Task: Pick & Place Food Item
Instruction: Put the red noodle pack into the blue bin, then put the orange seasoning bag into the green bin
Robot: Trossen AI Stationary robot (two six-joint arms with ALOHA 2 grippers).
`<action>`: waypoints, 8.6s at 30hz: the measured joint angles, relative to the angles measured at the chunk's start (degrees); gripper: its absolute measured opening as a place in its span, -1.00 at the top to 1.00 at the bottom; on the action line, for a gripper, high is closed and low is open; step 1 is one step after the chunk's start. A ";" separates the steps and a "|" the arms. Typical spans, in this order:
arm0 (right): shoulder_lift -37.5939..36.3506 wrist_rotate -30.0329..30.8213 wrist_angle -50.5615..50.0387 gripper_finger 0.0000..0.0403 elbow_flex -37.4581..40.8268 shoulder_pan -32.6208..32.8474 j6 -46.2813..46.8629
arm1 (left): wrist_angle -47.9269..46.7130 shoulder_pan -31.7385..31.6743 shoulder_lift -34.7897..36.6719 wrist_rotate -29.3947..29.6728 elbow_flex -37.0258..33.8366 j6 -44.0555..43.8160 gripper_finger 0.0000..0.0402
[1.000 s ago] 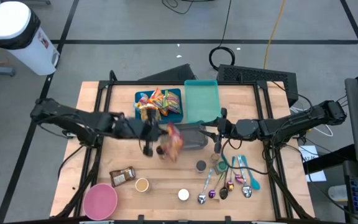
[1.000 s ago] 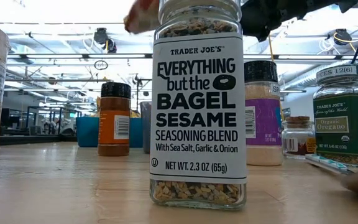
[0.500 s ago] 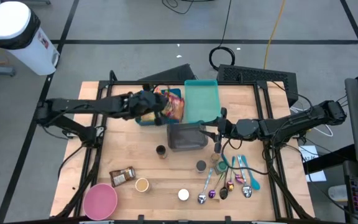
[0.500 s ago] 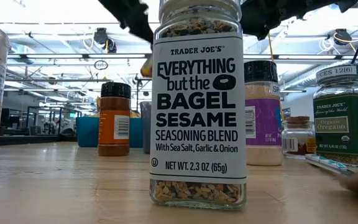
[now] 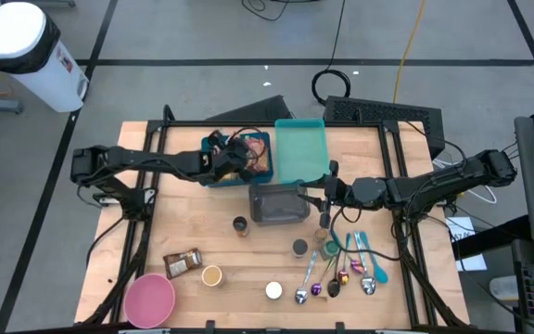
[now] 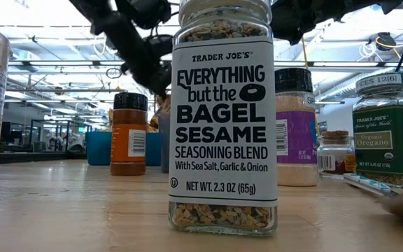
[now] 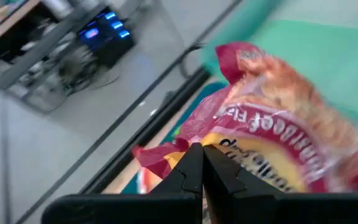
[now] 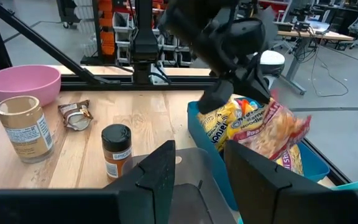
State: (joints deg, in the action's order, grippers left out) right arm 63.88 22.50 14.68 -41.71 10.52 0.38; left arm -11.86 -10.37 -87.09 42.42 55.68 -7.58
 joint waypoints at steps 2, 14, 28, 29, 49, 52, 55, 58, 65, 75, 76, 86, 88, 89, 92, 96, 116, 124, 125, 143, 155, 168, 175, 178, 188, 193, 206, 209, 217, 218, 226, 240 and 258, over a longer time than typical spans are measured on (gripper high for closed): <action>0.00 -0.02 -0.34 0.36 0.00 -0.02 0.00 | 1.19 -0.01 -0.05 1.64 -1.52 -2.82 0.99; 0.00 -0.04 0.07 0.36 0.00 -0.02 0.02 | 12.50 4.87 -0.03 4.05 -9.05 -5.31 0.99; 0.00 -0.06 0.50 0.36 0.00 -0.04 0.02 | 11.09 5.91 -0.02 -8.05 -10.14 -6.09 0.96; 0.00 -0.07 0.50 0.36 0.00 -0.02 0.02 | 10.91 5.90 -0.02 -9.44 -10.14 -6.05 0.94; 0.00 -0.08 0.43 0.35 0.00 -0.04 0.02 | 9.41 4.05 7.88 -24.10 -10.10 -6.28 0.17; 0.00 -0.09 0.11 0.35 -0.01 -0.02 0.02 | 5.65 4.17 12.94 -25.58 -10.10 -2.84 -0.09; 0.00 -0.09 0.12 0.35 0.00 -0.04 0.02 | -0.29 4.89 19.19 -27.81 -10.05 -2.09 -0.29; 0.00 -0.09 0.16 0.35 0.00 -0.04 -0.26 | -7.27 6.31 25.19 -29.50 -10.03 -4.94 -0.42; 0.00 -0.09 0.20 0.35 -0.01 -0.04 -1.24 | -32.00 14.84 34.18 -45.51 -10.20 -18.95 -0.52; 0.00 -0.09 0.63 0.35 0.00 -0.04 -3.15 | -26.66 33.97 30.65 -48.18 -22.20 -36.01 -0.52; 0.00 -0.09 0.87 0.35 0.00 -0.04 -3.43 | -25.51 35.11 30.00 -48.29 -22.95 -37.39 -0.52; 0.00 0.00 1.86 0.35 0.00 -0.04 -4.14 | -21.16 43.07 21.63 -48.42 -24.24 -43.96 -0.52; 0.00 0.02 1.84 0.35 0.00 -0.04 -4.13 | -20.49 43.80 19.75 -48.30 -24.24 -43.97 -0.52; 0.00 0.02 1.84 0.35 0.00 -0.04 -4.13 | -20.51 44.01 18.91 -47.91 -24.24 -43.99 -0.52; 0.00 0.04 1.84 0.35 0.00 -0.04 -4.13 | -20.28 44.32 16.26 -46.85 -24.23 -44.25 -0.52; 0.00 0.04 1.82 0.35 0.00 -0.04 -4.11 | -19.97 44.07 13.47 -47.02 -24.12 -43.98 -0.52; 0.00 -0.07 4.59 0.35 0.00 -0.03 -4.08 | -30.64 28.81 21.88 -45.99 -17.68 -26.54 0.85; 0.00 -0.07 5.64 0.35 0.00 -0.04 -4.17 | -30.99 24.25 29.59 -33.34 -5.32 -13.63 0.75; 0.00 -0.07 5.62 0.35 0.00 -0.04 -4.17 | -29.38 23.93 30.22 -30.86 -3.97 -11.61 0.72; 9.39 -1.71 28.44 0.20 4.12 -2.53 -17.08 | 14.07 10.96 21.42 -25.03 -1.43 -1.48 0.80; 22.12 3.66 29.94 -0.10 -5.87 -1.40 -65.56 | 22.43 -5.07 13.32 -60.88 -1.40 -29.01 0.83; 30.01 3.30 43.54 0.12 -7.26 -0.92 -84.51 | 22.47 -7.25 11.72 -63.56 -1.42 -32.21 0.83; 30.03 3.30 43.85 0.51 -7.26 -1.07 -79.85 | 22.24 -7.23 11.72 -63.70 -1.42 -31.71 0.92; 29.30 4.59 43.55 0.76 -7.26 -1.01 -75.57 | 22.65 -7.23 11.72 -64.72 -1.42 -32.01 0.89; 24.70 4.45 35.79 0.98 -7.17 -0.67 -61.32 | 24.10 -6.73 12.93 -64.94 -1.42 -23.17 0.59; 19.78 -0.26 28.99 0.99 -7.26 -0.76 -48.90 | 24.57 -6.84 15.57 -60.98 -0.74 -14.58 0.25; 7.51 -3.08 20.02 1.00 -7.15 -2.06 -28.67 | 17.12 -8.94 18.01 -55.38 0.35 -2.76 -0.34; 4.87 1.16 15.17 1.00 -7.17 -6.35 -22.58 | 12.67 -8.34 17.81 -55.36 0.35 -0.65 -0.34; 5.45 -13.20 3.99 1.00 -7.17 -30.13 -1.93 | 7.42 -5.77 17.14 -49.23 -0.07 1.93 -0.35; 6.66 -15.31 3.94 1.00 -7.17 -32.79 -1.05 | 7.45 -5.53 17.14 -48.14 -0.37 1.97 -0.35; 19.98 -25.67 9.42 1.00 -7.19 -45.11 2.43 | 7.72 -4.14 16.13 -39.73 -0.99 3.44 -0.35; 38.31 -25.58 11.73 1.00 -16.04 -48.75 4.98 | 11.31 -4.06 10.48 -39.30 -1.01 4.56 -0.35; 33.04 -22.71 5.70 0.24 -16.88 -48.56 4.10 | 11.16 -4.06 10.17 -39.39 -1.01 4.46 -0.35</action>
State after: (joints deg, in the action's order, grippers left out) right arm 96.92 -0.21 20.38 -58.60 -38.04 4.49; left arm -0.70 -14.44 -76.93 3.03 54.68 -3.12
